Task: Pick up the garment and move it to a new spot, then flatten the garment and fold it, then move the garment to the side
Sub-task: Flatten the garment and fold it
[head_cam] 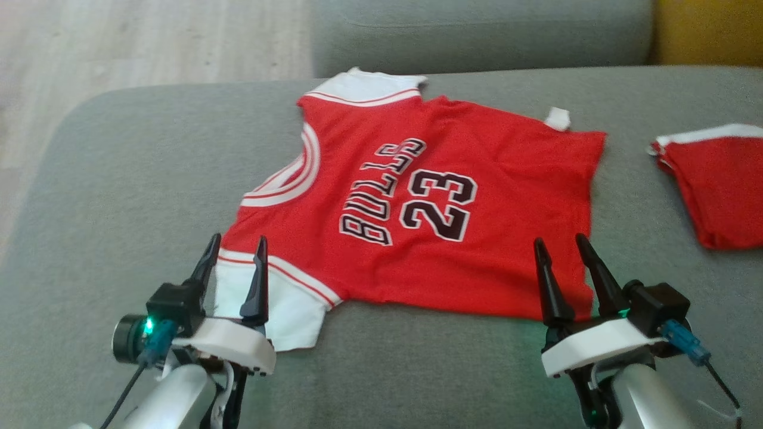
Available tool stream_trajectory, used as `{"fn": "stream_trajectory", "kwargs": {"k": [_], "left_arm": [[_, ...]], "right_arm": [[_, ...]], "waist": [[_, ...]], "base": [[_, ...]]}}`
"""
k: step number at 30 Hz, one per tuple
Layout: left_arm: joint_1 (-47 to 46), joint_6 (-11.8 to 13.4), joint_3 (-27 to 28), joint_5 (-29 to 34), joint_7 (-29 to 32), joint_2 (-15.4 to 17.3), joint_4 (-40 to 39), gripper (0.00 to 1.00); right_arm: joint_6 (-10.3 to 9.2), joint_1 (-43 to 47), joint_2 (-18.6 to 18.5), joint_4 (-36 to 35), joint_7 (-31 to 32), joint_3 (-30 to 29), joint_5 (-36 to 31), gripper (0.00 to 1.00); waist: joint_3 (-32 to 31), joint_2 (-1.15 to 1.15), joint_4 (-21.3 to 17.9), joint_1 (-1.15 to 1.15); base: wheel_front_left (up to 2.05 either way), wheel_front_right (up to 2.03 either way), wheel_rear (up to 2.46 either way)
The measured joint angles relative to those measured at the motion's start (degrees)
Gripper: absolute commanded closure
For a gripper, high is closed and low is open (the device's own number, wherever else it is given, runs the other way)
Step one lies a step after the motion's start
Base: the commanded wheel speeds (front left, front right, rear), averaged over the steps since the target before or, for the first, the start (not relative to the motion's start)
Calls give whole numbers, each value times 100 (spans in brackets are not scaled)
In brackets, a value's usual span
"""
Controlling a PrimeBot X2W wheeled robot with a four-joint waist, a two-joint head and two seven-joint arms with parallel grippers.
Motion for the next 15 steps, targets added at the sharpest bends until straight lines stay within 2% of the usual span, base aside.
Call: {"fn": "stream_trajectory", "kwargs": {"k": [9,15], "left_arm": [[-248,-199,-22,1,-43,-48,453,0],[-494,-269,-56,49,-73,-183,547,0]], "right_arm": [[0,-20,0,-105,0,-45,-4,0],[0,-94,0,-171,0,-393,-143,0]], "waist": [[273,0,-619,0],[533,0,-795,1]], "base": [[0,0,0],[0,0,0]]}}
